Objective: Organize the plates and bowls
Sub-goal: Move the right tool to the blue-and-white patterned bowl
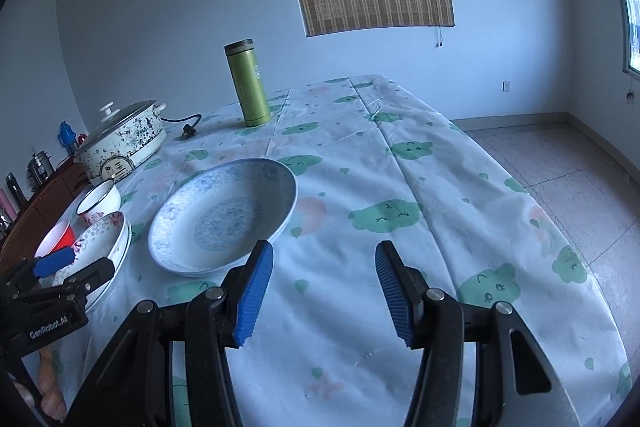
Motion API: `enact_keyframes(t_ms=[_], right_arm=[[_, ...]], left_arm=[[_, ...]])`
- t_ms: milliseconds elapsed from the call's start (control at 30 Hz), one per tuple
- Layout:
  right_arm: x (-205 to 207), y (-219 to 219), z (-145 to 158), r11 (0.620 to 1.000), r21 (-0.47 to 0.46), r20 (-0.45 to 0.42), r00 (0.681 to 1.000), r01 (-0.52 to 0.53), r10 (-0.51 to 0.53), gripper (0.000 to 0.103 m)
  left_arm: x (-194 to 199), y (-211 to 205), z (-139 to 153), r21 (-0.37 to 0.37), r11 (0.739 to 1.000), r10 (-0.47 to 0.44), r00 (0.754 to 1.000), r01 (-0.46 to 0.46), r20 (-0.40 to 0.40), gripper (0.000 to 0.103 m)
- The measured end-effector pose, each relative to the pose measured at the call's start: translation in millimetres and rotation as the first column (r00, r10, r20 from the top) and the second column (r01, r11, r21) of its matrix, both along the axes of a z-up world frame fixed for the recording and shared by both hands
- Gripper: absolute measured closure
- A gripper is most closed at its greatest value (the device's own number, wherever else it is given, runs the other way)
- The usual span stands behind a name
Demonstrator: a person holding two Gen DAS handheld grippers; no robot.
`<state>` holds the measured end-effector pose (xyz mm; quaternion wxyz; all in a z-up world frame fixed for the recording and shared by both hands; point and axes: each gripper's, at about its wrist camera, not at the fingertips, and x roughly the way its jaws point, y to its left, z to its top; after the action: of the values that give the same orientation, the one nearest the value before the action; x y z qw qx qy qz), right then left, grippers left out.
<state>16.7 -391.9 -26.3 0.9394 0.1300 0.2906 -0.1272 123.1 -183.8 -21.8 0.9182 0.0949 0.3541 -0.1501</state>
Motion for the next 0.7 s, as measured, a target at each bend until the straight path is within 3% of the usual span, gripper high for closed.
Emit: enact_keyframes(t_ms=[500, 700], right_arm=[[29.1, -18.2, 5.8, 0.999, 0.041, -0.047, 0.999, -0.019, 0.02, 0.047], [53.9, -19.2, 7.2, 0.997, 0.068, -0.073, 0.997, -0.029, 0.034, 0.039]], left_arm=[[55.8, -27.6, -1.1, 0.003, 1.0, -0.014, 0.996, 0.014, -0.083, 0.021], [86.2, -29.3, 6.3, -0.01, 1.0, -0.008, 0.991, 0.007, -0.131, 0.021]])
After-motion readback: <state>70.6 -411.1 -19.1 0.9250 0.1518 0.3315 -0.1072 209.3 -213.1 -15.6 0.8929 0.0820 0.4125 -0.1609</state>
